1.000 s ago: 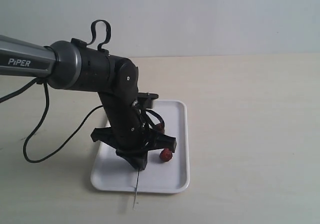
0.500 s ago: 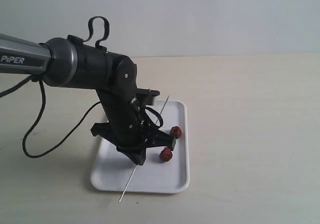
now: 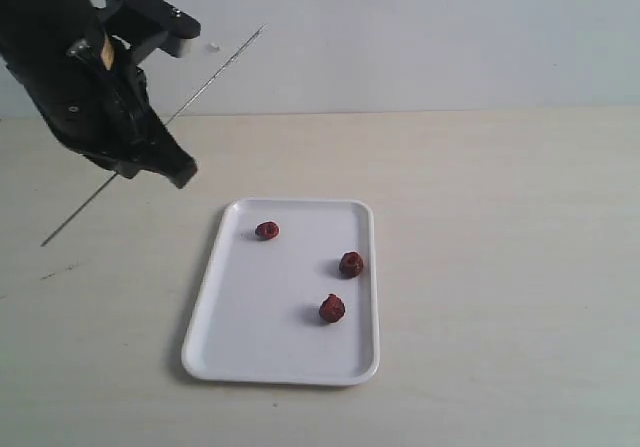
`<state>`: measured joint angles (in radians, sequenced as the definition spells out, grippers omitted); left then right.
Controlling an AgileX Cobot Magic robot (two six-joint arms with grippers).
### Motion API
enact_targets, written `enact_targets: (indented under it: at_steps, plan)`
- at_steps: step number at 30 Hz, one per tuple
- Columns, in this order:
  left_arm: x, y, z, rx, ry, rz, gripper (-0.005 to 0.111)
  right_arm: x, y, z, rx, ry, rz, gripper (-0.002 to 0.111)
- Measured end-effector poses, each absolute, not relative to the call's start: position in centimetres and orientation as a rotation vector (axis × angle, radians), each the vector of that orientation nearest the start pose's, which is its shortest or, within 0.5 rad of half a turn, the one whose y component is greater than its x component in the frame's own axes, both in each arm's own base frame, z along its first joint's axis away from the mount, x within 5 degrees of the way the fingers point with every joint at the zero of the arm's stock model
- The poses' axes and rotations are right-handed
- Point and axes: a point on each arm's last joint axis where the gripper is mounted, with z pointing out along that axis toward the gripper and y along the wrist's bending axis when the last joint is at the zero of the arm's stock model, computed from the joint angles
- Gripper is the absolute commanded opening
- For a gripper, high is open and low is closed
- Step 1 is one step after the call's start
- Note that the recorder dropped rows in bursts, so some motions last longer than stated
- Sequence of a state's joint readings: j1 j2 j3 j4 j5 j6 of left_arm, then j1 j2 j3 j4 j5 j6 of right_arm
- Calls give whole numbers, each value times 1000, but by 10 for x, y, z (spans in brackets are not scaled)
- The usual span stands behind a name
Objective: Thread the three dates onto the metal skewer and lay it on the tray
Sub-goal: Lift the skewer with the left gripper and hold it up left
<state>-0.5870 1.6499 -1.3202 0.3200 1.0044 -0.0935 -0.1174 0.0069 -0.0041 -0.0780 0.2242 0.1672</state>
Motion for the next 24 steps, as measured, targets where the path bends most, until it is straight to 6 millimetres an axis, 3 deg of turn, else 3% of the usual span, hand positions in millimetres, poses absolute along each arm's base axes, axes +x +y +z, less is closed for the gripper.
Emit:
enact_targets:
  at_steps: [4, 10, 14, 17, 21, 24]
  plan:
    - [302, -121, 261, 1087, 2628, 338, 0, 55, -8, 194, 191, 1699, -34, 0]
    - [310, -75, 233, 1249, 2593, 275, 0, 55, -8, 194, 191, 1699, -34, 0]
    - [309, -78, 232, 1341, 2538, 158, 0, 56, -8, 198, 184, 1658, -32, 0]
    - [305, -84, 230, 1430, 2502, 54, 0, 56, -7, 214, 160, 1478, -16, 0]
    - [305, -85, 230, 1440, 2496, 43, 0, 54, -5, 227, 184, 1330, 53, 0]
    - [304, -85, 230, 1437, 2496, 36, 0, 51, -4, 239, 251, 1185, 196, 0]
